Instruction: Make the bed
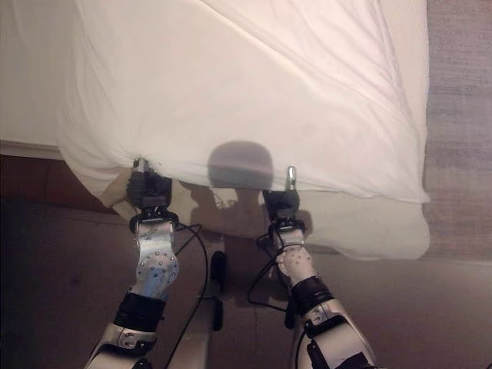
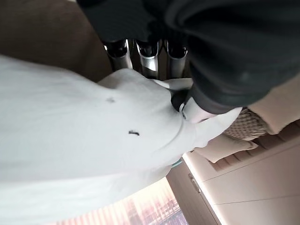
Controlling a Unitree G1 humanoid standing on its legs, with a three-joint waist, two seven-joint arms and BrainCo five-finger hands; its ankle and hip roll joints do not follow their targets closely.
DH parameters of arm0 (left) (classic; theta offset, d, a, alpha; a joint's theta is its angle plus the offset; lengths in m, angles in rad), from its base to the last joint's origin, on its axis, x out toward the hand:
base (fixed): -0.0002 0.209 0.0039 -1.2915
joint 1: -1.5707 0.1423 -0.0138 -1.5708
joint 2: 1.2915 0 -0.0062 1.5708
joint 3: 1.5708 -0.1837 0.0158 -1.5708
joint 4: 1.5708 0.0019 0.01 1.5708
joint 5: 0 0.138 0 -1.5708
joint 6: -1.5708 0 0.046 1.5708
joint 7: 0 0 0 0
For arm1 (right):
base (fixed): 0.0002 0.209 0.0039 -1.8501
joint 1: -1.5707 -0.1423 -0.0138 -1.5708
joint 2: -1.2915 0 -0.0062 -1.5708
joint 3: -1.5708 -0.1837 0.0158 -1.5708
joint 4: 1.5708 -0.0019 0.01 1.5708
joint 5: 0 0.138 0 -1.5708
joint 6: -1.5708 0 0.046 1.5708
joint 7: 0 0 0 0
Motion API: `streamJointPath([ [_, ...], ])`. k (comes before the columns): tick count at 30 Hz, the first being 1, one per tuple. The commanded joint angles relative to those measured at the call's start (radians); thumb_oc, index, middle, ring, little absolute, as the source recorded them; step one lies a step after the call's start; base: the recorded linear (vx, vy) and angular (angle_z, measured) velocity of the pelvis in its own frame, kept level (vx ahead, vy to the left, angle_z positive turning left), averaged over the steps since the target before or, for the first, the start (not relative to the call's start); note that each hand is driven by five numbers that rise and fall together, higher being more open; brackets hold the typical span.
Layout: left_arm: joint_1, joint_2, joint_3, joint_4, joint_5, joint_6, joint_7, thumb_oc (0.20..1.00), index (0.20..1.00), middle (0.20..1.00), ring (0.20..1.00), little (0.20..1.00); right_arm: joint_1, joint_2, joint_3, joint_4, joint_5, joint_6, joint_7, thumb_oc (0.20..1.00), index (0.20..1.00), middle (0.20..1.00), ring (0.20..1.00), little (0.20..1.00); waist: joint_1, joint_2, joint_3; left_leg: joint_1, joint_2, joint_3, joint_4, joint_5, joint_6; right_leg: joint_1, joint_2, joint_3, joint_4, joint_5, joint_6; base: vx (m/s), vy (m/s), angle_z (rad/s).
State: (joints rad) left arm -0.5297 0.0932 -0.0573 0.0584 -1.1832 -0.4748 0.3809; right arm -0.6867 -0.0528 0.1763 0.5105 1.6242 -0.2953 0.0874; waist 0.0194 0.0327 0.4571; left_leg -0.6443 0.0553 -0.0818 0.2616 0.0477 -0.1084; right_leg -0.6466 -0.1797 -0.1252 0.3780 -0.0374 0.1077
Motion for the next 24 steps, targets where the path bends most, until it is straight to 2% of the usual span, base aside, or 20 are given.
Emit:
streamJointPath([
  [1, 0.030, 0.044, 0.093, -0.169, 0.144, -0.090, 0.028, 0.200, 0.200, 0.200, 0.200, 0.200, -0.008, -0.046, -0.098, -0.118, 0.002, -0.064, 0.007, 1.000, 1.000, 1.000, 1.000, 1.000, 0.033, 0.046, -0.055, -0.013, -0.065, 0.011, -0.007, -0.015, 0.044, 0.025, 0.019, -0.019, -0.065, 0.010, 0.013, 0.00, 0.000, 0.00],
  [9, 0.052, 0.066, 0.198, -0.113, 0.202, -0.105, 0.148, 0.200, 0.200, 0.200, 0.200, 0.200, 0.017, -0.095, -0.167, -0.136, -0.026, -0.088, -0.020, 1.000, 1.000, 1.000, 1.000, 1.000, 0.024, 0.049, -0.068, -0.019, -0.061, 0.022, 0.003, -0.022, 0.045, 0.018, 0.018, -0.010, -0.060, 0.009, 0.018, 0.00, 0.000, 0.00],
  [17, 0.061, 0.063, 0.232, -0.103, 0.245, -0.100, 0.213, 0.200, 0.200, 0.200, 0.200, 0.200, 0.040, -0.130, -0.212, -0.132, -0.050, -0.107, -0.053, 1.000, 1.000, 1.000, 1.000, 1.000, 0.013, 0.047, -0.075, -0.026, -0.054, 0.035, 0.011, -0.030, 0.050, -0.003, 0.019, 0.004, -0.044, 0.007, 0.019, 0.00, 0.010, -0.01],
  [18, 0.062, 0.062, 0.235, -0.100, 0.243, -0.100, 0.212, 0.200, 0.200, 0.200, 0.200, 0.200, 0.044, -0.134, -0.219, -0.130, -0.054, -0.109, -0.058, 0.429, 0.429, 0.429, 0.429, 0.429, 0.012, 0.046, -0.076, -0.027, -0.054, 0.035, 0.014, -0.031, 0.050, -0.004, 0.020, 0.006, -0.043, 0.005, 0.019, -0.01, 0.003, -0.04],
  [19, 0.064, 0.062, 0.236, -0.100, 0.245, -0.100, 0.214, 0.200, 0.200, 0.200, 0.200, 0.200, 0.049, -0.135, -0.221, -0.131, -0.062, -0.113, -0.066, 0.200, 0.200, 0.200, 0.200, 0.200, 0.010, 0.046, -0.076, -0.028, -0.052, 0.038, 0.019, -0.033, 0.050, -0.005, 0.021, 0.007, -0.039, 0.004, 0.017, -0.01, -0.002, -0.06],
  [24, 0.073, 0.054, 0.224, -0.109, 0.255, -0.095, 0.191, 0.200, 0.200, 0.200, 0.200, 0.200, 0.057, -0.141, -0.215, -0.138, -0.071, -0.098, -0.052, 0.200, 0.200, 0.200, 0.200, 0.200, 0.004, 0.043, -0.078, -0.033, -0.046, 0.045, 0.034, -0.040, 0.051, -0.011, 0.021, 0.012, -0.034, 0.002, 0.016, -0.01, 0.006, -0.03],
])
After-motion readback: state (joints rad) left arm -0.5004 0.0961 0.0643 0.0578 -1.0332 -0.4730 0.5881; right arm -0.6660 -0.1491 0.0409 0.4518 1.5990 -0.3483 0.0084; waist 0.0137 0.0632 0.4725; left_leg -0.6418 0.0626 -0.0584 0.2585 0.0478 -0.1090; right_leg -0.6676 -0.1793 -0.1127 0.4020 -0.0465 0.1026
